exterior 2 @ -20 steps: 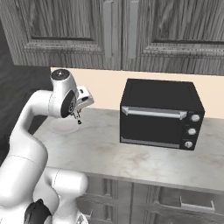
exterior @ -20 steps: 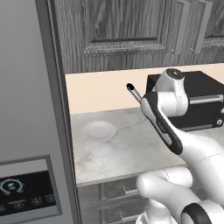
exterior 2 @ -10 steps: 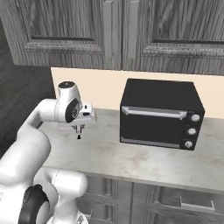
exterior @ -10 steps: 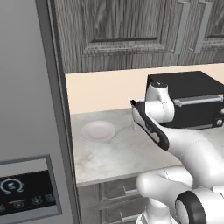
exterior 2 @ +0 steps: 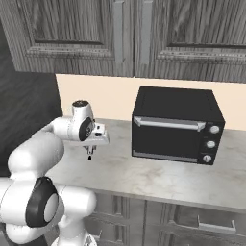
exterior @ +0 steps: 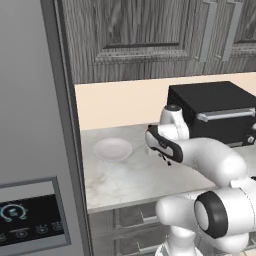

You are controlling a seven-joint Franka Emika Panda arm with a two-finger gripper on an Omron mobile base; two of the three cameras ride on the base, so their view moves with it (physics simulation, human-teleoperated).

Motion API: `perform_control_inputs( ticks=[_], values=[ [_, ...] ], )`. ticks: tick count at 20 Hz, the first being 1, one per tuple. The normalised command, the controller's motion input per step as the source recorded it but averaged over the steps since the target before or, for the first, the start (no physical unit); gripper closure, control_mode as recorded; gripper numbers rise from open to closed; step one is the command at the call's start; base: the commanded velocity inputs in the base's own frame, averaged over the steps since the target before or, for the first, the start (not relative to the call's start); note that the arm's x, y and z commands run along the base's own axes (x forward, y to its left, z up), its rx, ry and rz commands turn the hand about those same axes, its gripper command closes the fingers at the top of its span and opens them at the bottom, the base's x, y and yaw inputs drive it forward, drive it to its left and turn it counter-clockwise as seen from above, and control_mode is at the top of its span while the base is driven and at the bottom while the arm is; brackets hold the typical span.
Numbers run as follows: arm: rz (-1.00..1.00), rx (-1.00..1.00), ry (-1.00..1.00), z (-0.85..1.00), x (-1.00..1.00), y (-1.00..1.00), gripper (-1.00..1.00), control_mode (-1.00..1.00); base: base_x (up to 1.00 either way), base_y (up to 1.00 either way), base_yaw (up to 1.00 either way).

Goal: Pick up the tongs from the counter and place them near the plate next to the oven.

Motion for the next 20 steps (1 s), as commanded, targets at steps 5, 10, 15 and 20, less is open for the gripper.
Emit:
perform_control_inputs(
  ticks=[5,10,15,20],
  values=[
    [-0.06,0.02,0.05,-0.47,0.46,0.0,1.0,-1.0,0.0,0.0,0.0],
    [-0.06,0.01,0.14,-0.41,0.52,0.0,1.0,-1.0,0.0,0.0,0.0],
    [-0.05,0.01,0.04,-0.39,0.32,0.02,1.0,-1.0,0.0,0.0,0.0],
    [-0.09,0.0,0.0,-0.42,0.16,0.12,1.0,-1.0,0.0,0.0,0.0]
  ],
)
